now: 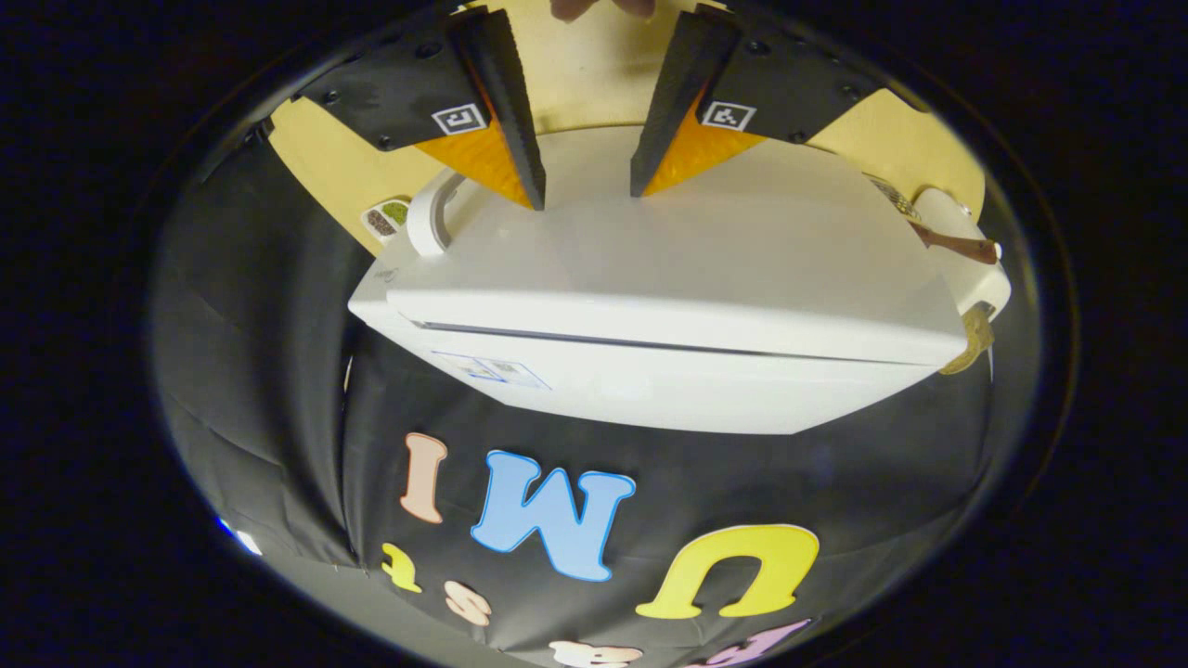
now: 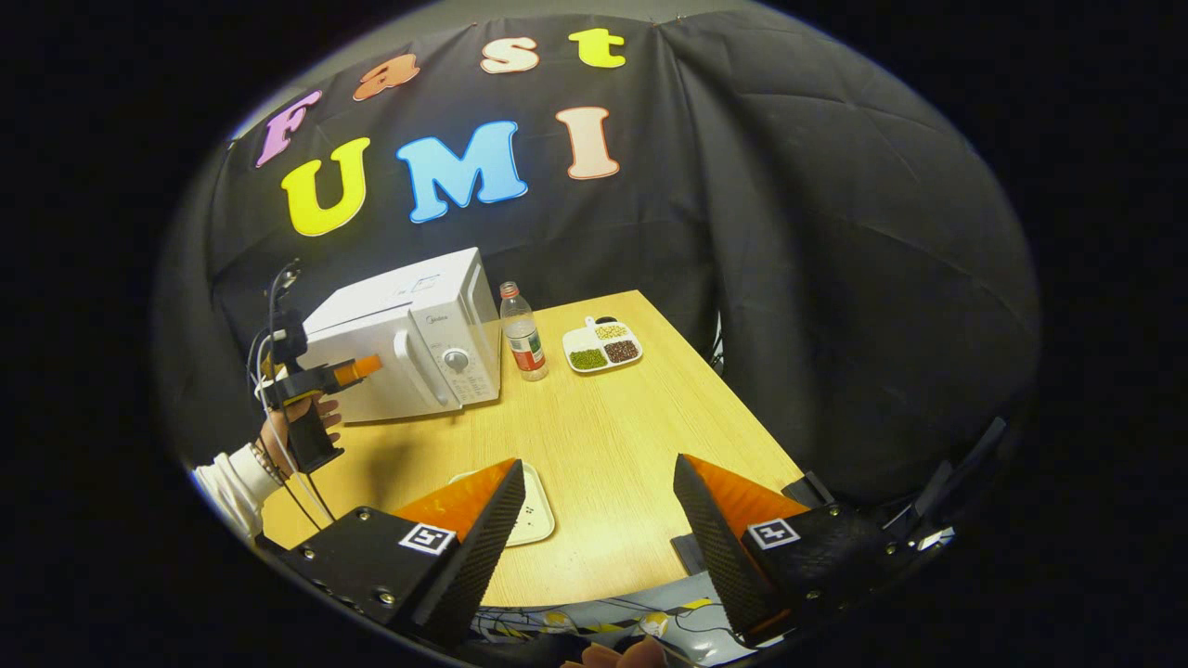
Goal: Open the microwave oven with the left hand, put the food in, and close the microwave oven.
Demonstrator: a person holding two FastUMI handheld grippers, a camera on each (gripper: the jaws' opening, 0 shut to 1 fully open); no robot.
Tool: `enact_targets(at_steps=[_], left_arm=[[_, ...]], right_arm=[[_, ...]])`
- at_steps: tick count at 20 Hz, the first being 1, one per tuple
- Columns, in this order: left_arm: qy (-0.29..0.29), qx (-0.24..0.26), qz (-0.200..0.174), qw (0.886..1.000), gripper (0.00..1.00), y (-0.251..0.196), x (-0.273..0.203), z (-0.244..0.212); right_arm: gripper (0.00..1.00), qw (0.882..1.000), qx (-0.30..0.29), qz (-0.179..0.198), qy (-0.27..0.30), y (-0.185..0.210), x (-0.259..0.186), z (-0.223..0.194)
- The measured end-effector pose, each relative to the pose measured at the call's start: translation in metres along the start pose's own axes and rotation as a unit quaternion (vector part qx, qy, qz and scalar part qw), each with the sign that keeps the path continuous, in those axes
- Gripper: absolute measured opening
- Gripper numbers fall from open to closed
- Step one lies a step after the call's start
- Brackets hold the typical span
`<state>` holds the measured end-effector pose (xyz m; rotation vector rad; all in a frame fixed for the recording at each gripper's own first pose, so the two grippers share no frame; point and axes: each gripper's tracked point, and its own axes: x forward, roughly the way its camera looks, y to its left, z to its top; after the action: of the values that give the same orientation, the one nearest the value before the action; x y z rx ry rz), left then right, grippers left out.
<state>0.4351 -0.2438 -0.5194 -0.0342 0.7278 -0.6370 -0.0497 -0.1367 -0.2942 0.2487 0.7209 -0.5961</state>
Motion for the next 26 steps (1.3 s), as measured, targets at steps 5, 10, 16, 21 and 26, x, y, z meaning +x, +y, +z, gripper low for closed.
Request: enact_targets(at_steps=[5, 10, 16, 21, 26], left_arm=[[0.021, -0.005, 0.004, 1.000, 0.69, -0.002, 0.010, -0.002], [-0.008, 0.005, 0.027, 1.000, 0.73, -0.001, -0.046, 0.006], [-0.026, -0.033, 0.069, 0.997, 0.75, -0.007, -0.201, -0.010], [-0.113, -0.026, 0.116, 0.986, 0.69, -0.052, -0.355, 0.041], [-0.264, 0.003, 0.175, 0.949, 0.75, -0.113, -0.497, 0.134]], right_arm=[[0.98, 0.999, -0.023, 0.021, 0.018, 0.011, -0.009, -0.023], [0.98, 0.998, -0.026, 0.064, 0.001, 0.039, -0.009, -0.019], [0.99, 0.990, -0.054, 0.124, -0.041, 0.053, 0.003, 0.013], [0.98, 0.974, -0.081, 0.177, -0.115, 0.054, -0.020, 0.087], [0.98, 0.940, -0.122, 0.218, -0.232, 0.077, -0.077, 0.173]])
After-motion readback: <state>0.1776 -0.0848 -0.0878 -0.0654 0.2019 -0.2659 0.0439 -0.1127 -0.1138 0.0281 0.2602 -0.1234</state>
